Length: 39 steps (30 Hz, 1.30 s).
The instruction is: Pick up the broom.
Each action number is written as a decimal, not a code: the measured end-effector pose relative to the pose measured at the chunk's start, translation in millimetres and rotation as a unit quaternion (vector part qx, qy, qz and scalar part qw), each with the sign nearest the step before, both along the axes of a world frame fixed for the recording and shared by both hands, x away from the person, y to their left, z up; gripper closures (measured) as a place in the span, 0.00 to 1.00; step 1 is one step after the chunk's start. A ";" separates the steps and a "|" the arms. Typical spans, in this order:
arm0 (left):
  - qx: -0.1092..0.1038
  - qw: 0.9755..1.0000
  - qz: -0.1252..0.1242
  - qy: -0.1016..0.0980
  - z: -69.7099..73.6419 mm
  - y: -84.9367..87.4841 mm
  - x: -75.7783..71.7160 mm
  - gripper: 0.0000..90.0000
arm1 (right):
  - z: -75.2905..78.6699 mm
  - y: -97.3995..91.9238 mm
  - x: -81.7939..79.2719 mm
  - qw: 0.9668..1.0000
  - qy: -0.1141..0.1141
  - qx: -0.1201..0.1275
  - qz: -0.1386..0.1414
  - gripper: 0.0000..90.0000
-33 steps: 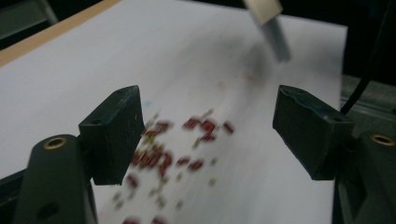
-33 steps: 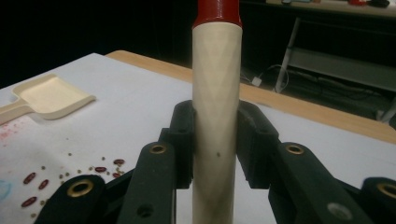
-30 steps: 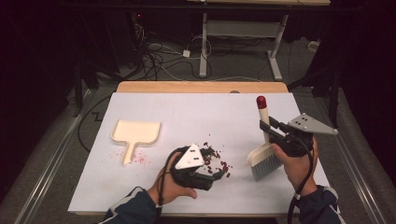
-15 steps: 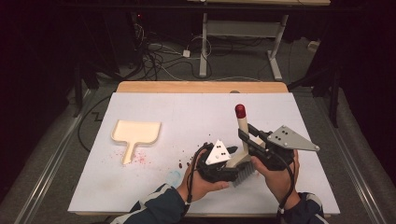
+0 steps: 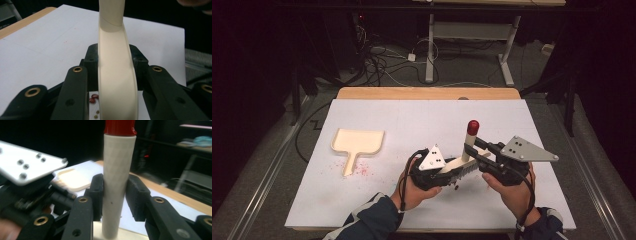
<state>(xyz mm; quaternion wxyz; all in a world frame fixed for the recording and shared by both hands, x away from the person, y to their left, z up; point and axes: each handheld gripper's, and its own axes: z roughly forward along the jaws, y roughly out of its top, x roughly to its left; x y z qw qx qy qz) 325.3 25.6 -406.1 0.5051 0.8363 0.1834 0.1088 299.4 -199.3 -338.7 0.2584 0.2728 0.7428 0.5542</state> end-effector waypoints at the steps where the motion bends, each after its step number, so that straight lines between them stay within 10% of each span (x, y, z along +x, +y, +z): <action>1: 0.009 1.000 -0.009 -0.004 0.8 3.3 -0.2 0.73 | 1.1 -3.9 0.2 1.000 0.003 0.004 0.017 0.73; 5: 0.034 0.998 -0.044 -0.006 4.3 12.6 -0.8 0.73 | 2.3 -6.5 5.3 0.997 0.023 -0.032 0.072 0.60; 7: 0.044 0.997 -0.057 -0.010 5.2 17.1 -1.5 0.73 | -1.1 -7.9 6.4 0.991 0.028 -0.075 0.111 0.56; 8: 0.047 0.997 -0.065 -0.009 5.5 20.5 -1.7 0.73 | -7.7 -10.0 9.5 0.982 0.037 -0.108 0.148 0.52; 10: 0.048 0.996 -0.073 -0.007 5.1 25.4 -2.1 0.73 | -10.8 -10.4 10.5 0.980 0.039 -0.119 0.154 0.51; 11: 0.049 0.996 -0.080 -0.005 4.6 27.9 -2.2 0.73 | -21.1 -11.2 14.9 0.972 0.055 -0.146 0.176 0.48; 16: 0.067 0.991 -0.116 -0.004 2.5 34.2 -7.0 0.73 | -42.2 -7.0 25.4 0.959 0.082 -0.181 0.204 0.43; 17: 0.070 0.990 -0.125 -0.004 2.1 34.7 -8.1 0.73 | -42.2 -7.0 25.4 0.959 0.082 -0.181 0.204 0.43; 18: 0.070 0.989 -0.132 -0.002 1.7 34.8 -9.2 0.73 | -51.1 -2.4 27.3 0.949 0.096 -0.198 0.224 0.43; 22: 0.076 0.985 -0.156 -0.002 1.2 34.7 -10.7 0.73 | -64.8 7.9 28.8 0.935 0.114 -0.199 0.270 0.59; 26: 0.085 0.985 -0.153 -0.009 -0.1 34.0 -11.6 0.70 | -70.7 15.4 26.2 0.926 0.117 -0.204 0.296 0.70; 33: 0.077 0.991 -0.099 -0.038 6.5 44.5 -11.7 0.47 | -67.6 14.8 25.8 0.932 0.112 -0.196 0.284 0.75; 34: 0.080 0.993 -0.077 -0.051 7.8 48.5 -12.9 0.31 | -65.7 12.8 29.9 0.936 0.099 -0.191 0.278 0.75; 39: 0.068 0.994 0.011 -0.086 9.8 80.9 -15.0 0.22 | -58.7 4.1 36.7 0.951 0.103 -0.180 0.229 0.75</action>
